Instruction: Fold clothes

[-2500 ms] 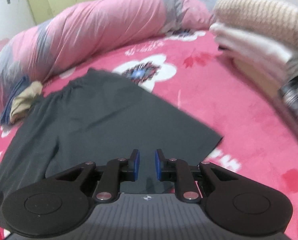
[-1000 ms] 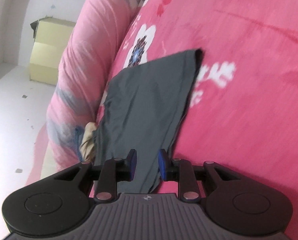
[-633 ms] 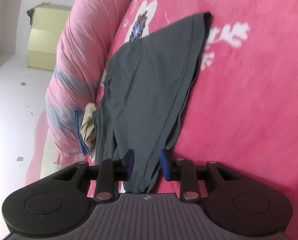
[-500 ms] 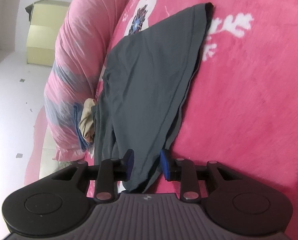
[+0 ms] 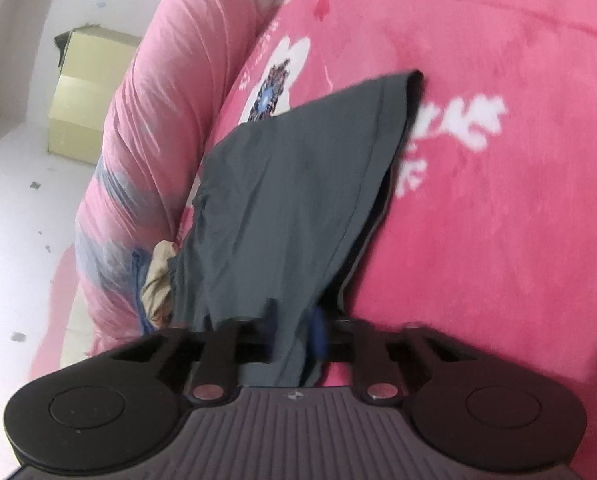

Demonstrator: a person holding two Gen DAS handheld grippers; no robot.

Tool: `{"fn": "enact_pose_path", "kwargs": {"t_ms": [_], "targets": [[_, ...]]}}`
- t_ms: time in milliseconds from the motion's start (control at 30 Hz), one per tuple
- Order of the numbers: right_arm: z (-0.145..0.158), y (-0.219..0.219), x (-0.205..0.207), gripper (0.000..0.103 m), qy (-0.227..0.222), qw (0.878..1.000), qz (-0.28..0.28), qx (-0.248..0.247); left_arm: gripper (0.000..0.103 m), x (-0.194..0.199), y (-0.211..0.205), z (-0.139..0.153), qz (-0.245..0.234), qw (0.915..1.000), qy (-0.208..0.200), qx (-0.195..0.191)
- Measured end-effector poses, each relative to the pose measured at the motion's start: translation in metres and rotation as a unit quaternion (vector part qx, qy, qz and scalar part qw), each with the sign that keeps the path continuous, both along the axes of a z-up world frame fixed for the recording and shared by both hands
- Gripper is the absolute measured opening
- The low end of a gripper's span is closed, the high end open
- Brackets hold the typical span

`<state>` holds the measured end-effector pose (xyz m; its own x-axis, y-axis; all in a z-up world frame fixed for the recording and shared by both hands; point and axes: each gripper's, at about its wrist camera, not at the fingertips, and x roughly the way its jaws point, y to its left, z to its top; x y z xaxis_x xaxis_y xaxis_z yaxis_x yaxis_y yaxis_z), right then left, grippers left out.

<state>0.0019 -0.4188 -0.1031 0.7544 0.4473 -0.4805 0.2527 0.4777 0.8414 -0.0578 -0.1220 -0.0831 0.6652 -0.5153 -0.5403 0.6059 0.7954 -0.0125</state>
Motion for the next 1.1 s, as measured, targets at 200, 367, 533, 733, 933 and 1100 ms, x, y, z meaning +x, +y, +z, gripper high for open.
{"fn": "enact_pose_path", "kwargs": {"t_ms": [200,367,533,733,933,1100], "targets": [[0.012,0.001,-0.011,0.0,-0.015,0.999,-0.004,-0.044,0.0,-0.002,0.004,0.003,-0.009,0.9998,0.001,-0.016],[0.017,0.007,-0.01,0.0,-0.013,0.996,-0.002,-0.089,0.0,0.004,-0.001,0.0,-0.013,0.9994,0.026,-0.02],[0.015,0.015,-0.004,0.001,0.004,0.99,0.022,-0.137,0.0,0.006,-0.001,-0.006,-0.016,0.9989,0.045,-0.004],[0.024,-0.001,-0.013,0.011,0.004,0.988,0.014,-0.156,0.002,0.003,0.011,-0.001,-0.051,0.9972,0.054,-0.002],[0.045,-0.031,-0.01,0.013,-0.015,0.974,-0.043,-0.224,0.008,0.01,0.031,0.014,-0.053,0.9958,0.043,-0.061],[0.049,-0.01,0.035,0.013,-0.055,0.954,0.017,-0.295,0.01,0.033,0.002,0.009,-0.043,0.9977,0.025,-0.046]]}}
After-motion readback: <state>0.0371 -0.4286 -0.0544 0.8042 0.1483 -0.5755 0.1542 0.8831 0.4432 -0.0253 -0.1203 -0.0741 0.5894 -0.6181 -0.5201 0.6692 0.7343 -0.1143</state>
